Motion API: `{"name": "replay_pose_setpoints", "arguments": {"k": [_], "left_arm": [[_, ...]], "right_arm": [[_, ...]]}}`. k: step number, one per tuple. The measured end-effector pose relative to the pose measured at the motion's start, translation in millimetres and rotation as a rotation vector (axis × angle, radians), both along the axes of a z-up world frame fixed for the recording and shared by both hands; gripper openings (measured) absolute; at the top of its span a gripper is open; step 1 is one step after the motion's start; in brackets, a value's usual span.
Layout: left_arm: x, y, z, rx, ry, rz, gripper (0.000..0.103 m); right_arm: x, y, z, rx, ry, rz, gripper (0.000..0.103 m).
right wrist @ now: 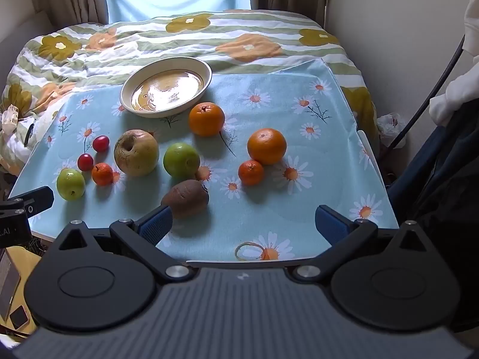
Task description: Organize fruits
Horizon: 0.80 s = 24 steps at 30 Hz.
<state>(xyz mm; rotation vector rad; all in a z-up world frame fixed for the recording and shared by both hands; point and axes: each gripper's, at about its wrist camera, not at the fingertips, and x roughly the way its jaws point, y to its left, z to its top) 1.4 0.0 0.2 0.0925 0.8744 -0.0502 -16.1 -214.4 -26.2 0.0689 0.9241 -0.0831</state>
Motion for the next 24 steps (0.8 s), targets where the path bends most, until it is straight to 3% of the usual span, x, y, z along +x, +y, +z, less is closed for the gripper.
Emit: {"name": "replay_pose_setpoints", "arguments": {"k": [24], "left_arm": [[-4.3, 5.3, 5.6, -0.017, -0.055, -0.003, 0.103]], "right_arm": [[1.2, 1.2, 1.9, -0.009, -0.001, 0.001, 0.103]]}}
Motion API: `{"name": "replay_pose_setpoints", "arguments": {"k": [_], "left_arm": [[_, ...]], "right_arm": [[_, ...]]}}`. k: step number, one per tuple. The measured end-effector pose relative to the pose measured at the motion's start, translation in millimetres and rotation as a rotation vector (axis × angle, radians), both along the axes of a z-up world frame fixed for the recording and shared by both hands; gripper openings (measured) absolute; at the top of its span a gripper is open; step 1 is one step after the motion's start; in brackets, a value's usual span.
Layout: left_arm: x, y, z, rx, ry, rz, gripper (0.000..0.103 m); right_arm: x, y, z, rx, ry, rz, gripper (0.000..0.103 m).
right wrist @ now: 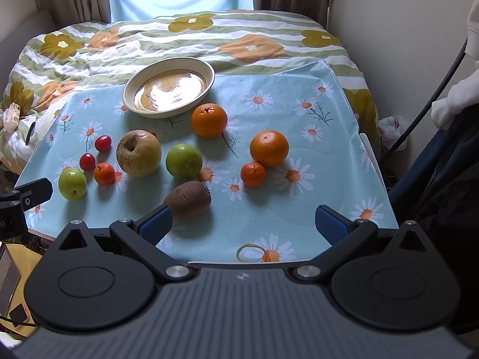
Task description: Organize fruits
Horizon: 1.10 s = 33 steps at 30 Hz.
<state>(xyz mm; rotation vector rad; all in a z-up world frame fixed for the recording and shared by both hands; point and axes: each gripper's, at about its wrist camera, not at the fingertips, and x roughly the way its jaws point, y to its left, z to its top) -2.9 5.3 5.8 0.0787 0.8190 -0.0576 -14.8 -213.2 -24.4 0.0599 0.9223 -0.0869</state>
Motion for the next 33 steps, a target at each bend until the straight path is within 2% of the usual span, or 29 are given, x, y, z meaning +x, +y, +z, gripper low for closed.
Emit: {"name": "replay_pose_setpoints", "arguments": {"k": [33], "left_arm": [[8.1, -0.3, -3.7, 0.002, 0.008, 0.002, 0.103]], "right_arm": [[2.9, -1.1, -3.3, 0.004, 0.011, -0.013, 0.103]]}}
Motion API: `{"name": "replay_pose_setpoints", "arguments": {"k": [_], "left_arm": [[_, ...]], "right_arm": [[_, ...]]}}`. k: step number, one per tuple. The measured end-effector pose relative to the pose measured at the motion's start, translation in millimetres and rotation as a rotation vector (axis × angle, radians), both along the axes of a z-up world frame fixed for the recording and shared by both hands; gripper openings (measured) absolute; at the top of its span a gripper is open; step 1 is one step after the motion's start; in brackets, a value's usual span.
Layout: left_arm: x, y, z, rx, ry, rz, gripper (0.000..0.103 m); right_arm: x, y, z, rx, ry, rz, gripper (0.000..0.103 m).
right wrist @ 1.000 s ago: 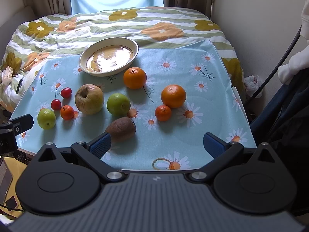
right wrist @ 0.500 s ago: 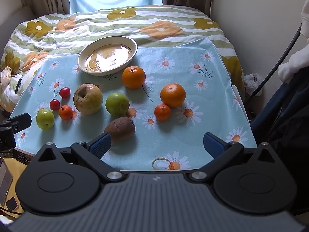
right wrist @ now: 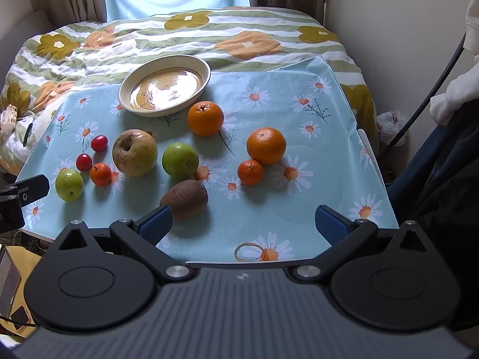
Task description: Organize fruits
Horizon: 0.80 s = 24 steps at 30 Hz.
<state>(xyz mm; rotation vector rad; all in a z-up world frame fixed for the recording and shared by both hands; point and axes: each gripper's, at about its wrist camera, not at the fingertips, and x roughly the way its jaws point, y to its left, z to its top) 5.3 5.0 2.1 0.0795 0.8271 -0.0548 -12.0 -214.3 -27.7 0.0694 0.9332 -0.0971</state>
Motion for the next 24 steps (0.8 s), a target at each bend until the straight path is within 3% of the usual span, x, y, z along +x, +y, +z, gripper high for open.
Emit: {"name": "replay_pose_setpoints", "arguments": {"k": [24], "left_arm": [[-3.2, 1.9, 1.5, 0.005, -0.003, 0.002, 0.103]], "right_arm": [[-2.7, 0.6, -1.2, 0.002, -0.001, 0.001, 0.103]]}}
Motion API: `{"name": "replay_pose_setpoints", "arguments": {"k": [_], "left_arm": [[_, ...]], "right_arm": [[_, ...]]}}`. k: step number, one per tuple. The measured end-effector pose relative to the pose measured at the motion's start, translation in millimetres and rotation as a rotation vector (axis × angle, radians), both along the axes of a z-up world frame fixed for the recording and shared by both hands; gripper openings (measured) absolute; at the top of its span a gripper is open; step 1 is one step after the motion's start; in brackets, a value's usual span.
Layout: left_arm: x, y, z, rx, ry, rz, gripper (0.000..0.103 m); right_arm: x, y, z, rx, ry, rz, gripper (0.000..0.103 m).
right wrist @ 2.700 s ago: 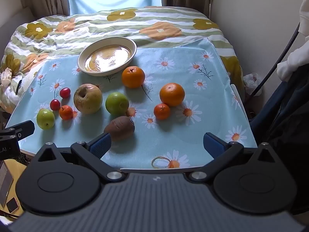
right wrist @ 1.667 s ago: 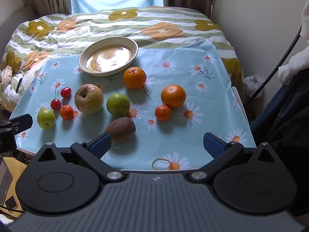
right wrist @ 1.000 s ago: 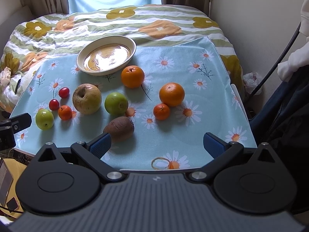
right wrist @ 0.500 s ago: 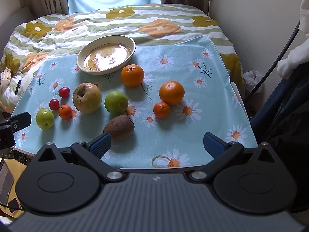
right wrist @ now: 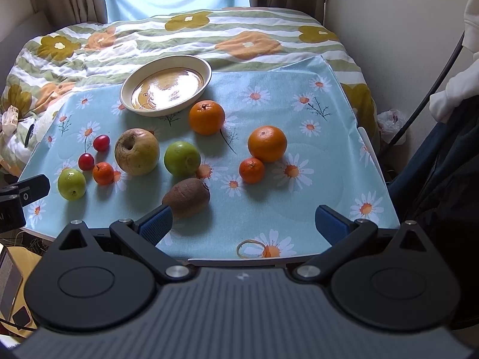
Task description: Organize fruits
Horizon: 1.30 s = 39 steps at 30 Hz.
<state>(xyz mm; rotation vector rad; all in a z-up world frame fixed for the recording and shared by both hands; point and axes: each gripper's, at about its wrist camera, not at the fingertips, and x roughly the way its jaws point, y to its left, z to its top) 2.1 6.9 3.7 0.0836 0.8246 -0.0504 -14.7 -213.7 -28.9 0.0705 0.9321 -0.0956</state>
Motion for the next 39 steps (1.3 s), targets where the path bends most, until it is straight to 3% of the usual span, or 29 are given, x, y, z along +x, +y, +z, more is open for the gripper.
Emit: {"name": "replay_pose_setpoints", "arguments": {"k": [21, 30, 39], "left_arm": [[6.9, 21.9, -3.2, 0.045, -0.024, -0.058, 0.103], [35.1, 50.8, -48.9, 0.082, -0.003, -0.146, 0.102], [61.2, 74.9, -101.5, 0.069, 0.006, -0.252, 0.094]], "right_arm": [[2.9, 12.2, -1.8, 0.024, 0.006, -0.029, 0.103], [22.5, 27.6, -27.9, 0.036, -0.007, -0.037, 0.103], [44.1, 52.8, -84.8, 0.010, -0.023, 0.041, 0.103]]}}
